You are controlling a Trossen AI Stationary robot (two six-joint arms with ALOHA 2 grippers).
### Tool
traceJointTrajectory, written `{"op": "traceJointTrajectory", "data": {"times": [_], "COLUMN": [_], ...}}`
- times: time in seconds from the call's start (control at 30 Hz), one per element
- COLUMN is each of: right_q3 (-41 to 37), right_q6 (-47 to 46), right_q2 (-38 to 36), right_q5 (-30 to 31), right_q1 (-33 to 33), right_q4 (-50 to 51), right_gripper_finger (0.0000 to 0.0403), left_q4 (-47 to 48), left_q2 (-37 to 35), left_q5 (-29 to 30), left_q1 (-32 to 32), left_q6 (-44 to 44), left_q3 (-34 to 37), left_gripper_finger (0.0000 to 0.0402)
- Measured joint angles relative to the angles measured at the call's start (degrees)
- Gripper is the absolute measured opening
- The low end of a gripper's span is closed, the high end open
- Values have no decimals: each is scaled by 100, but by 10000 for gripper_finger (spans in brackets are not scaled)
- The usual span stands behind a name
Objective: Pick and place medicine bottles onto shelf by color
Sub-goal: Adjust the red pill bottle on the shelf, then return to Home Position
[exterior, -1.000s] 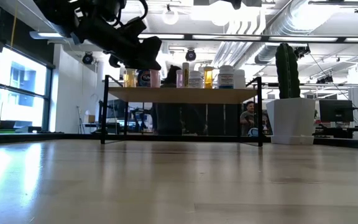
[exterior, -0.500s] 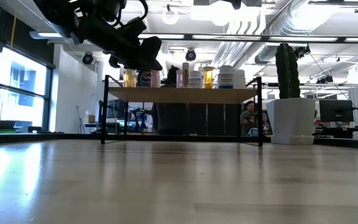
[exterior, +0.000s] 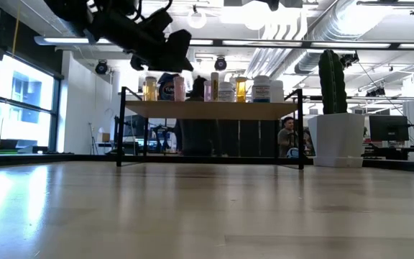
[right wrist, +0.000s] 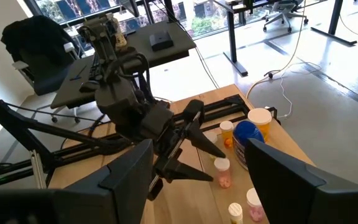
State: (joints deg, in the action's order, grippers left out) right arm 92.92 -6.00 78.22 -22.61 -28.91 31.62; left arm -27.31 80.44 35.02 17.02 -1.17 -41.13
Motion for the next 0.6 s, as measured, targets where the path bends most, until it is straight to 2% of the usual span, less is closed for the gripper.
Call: {"op": "traceJointTrajectory", "data": {"times": [0.23,0.4,0.53,0.6], "right_q3": [0,0,0,0], "right_q6": [0,0,-2,-89], "right_q2": [1,0,2,0], "right_q5": [0,0,0,-2], "right_q1": [0,0,2,1], "right_q4": [2,4,2,-10], "right_gripper_finger": [245,245,245,245], "left_q4": [44,88,98,105], "left_q2": [-59,-274,-661,-921], "left_q5": [224,510,425,185], "left_q1": [-70,-70,-117,-186], "left_q6": [-446,-405,-245,-22], "left_q3": [-312,-491,-615,-623], "left_gripper_finger": [193,192,191,192]}}
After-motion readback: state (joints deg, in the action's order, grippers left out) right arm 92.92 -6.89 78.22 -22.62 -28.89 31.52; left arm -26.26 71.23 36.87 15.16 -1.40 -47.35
